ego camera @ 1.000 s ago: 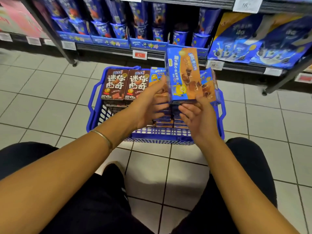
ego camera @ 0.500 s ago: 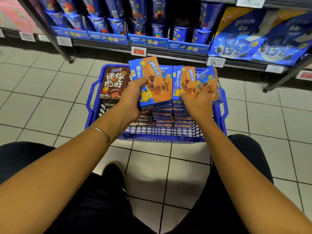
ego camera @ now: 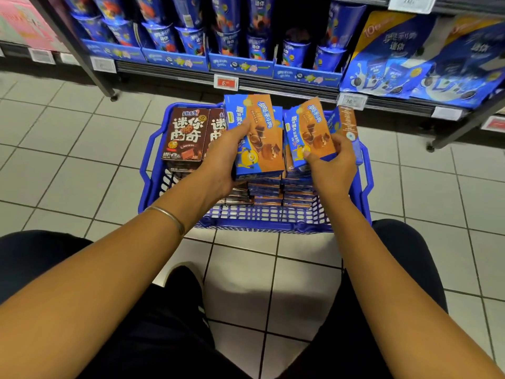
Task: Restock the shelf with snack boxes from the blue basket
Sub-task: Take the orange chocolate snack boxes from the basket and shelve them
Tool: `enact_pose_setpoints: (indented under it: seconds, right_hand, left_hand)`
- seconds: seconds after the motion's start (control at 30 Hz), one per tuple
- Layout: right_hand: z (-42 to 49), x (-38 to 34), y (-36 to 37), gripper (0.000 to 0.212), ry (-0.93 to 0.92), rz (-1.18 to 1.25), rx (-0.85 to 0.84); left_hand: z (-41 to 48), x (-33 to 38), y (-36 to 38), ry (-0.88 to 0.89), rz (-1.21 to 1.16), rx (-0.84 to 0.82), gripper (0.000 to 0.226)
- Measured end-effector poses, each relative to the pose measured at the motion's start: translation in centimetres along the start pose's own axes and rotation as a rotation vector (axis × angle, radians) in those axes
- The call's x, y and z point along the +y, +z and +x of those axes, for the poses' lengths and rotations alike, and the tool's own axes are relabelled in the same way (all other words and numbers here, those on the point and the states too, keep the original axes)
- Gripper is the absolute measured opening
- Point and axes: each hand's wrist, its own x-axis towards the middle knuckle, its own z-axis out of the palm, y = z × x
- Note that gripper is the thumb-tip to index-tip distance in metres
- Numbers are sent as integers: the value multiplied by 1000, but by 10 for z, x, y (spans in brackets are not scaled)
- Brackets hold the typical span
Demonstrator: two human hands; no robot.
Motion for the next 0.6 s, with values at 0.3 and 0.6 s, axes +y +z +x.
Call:
enact_pose_setpoints:
  seconds: [0.3,0.6]
  right_hand:
    - [-39,-47,-2,39,111,524,-224]
    - [-15,-34,-17,45,-52,211,-72]
  left_hand:
    - [-6,2,11,72,12,-120,54]
    - [-7,5,8,89,6,-102,44]
